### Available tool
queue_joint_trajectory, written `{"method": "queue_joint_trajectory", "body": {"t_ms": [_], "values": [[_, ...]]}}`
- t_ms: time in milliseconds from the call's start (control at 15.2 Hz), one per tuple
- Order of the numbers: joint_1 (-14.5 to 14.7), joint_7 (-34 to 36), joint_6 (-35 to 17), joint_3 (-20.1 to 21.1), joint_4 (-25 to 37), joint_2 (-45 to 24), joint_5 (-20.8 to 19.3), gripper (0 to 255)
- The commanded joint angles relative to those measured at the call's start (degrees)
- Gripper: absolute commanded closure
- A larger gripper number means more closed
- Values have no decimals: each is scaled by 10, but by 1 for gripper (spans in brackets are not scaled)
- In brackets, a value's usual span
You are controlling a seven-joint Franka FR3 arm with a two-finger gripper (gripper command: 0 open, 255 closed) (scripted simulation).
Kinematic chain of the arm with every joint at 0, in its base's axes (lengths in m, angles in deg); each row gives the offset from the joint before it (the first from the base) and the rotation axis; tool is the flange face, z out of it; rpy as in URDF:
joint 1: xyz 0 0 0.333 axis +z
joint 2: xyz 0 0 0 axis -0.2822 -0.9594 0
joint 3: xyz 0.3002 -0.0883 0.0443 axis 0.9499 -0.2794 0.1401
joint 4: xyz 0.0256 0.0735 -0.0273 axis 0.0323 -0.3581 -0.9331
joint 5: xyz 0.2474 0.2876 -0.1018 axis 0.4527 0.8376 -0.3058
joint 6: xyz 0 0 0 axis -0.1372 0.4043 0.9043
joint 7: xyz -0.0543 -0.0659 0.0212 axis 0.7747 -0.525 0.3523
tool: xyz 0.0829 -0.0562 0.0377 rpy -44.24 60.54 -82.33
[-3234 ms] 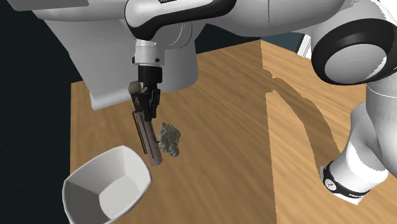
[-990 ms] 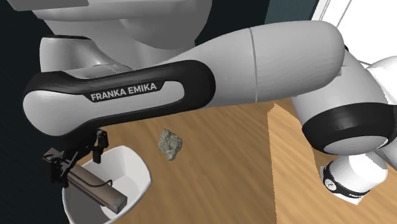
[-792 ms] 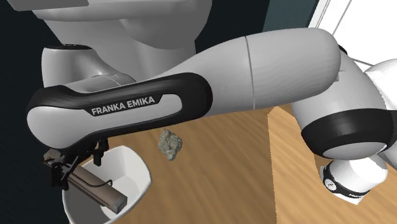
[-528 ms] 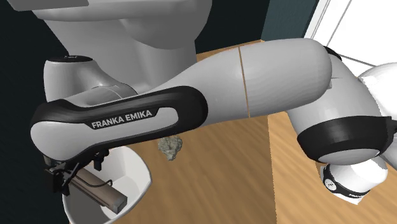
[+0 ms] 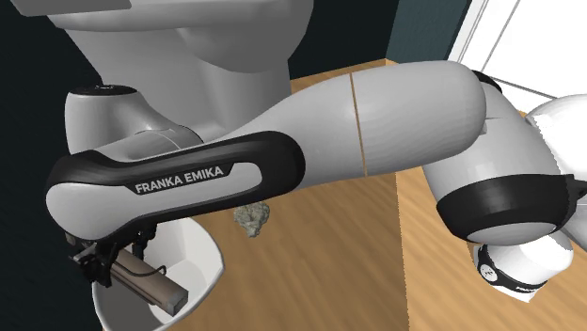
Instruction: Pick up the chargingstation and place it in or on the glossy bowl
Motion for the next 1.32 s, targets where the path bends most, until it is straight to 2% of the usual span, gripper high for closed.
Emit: {"method": "queue_joint_trajectory", "body": {"t_ms": [0,528,1254], "values": [[0,0,0,0,0,0,0,255],[0,0,0,0,0,0,0,255],[-9,29,69,-8,63,12,-14,255]]}}
